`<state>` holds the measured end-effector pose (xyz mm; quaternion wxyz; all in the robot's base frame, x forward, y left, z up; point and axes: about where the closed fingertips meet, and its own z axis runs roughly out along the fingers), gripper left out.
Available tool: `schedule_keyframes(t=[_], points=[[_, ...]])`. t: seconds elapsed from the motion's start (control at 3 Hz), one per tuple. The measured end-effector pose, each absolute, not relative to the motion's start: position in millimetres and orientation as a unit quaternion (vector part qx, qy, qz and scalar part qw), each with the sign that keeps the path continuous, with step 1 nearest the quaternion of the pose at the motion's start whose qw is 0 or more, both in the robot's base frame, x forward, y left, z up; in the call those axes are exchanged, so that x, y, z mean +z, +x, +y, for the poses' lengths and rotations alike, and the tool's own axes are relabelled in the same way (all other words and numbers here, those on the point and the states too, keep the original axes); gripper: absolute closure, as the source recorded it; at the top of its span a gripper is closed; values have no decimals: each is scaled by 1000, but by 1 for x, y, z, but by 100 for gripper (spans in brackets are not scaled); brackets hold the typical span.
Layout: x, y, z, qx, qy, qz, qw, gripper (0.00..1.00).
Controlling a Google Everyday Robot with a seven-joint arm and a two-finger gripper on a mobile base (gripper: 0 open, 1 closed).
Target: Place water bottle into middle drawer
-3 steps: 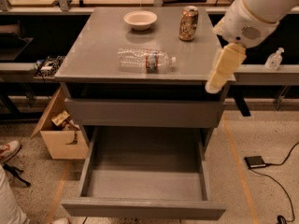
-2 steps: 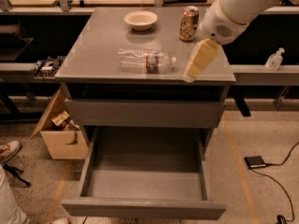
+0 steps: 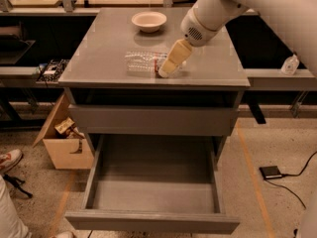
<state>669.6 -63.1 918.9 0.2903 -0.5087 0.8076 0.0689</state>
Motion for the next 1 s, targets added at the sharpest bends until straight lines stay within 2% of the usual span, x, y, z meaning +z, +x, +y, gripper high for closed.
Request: schedule_keyframes(t=[0.33, 1.0], points=[[897, 686, -29, 72, -514, 810, 274, 0], [867, 706, 1, 57, -527, 812, 245, 0]])
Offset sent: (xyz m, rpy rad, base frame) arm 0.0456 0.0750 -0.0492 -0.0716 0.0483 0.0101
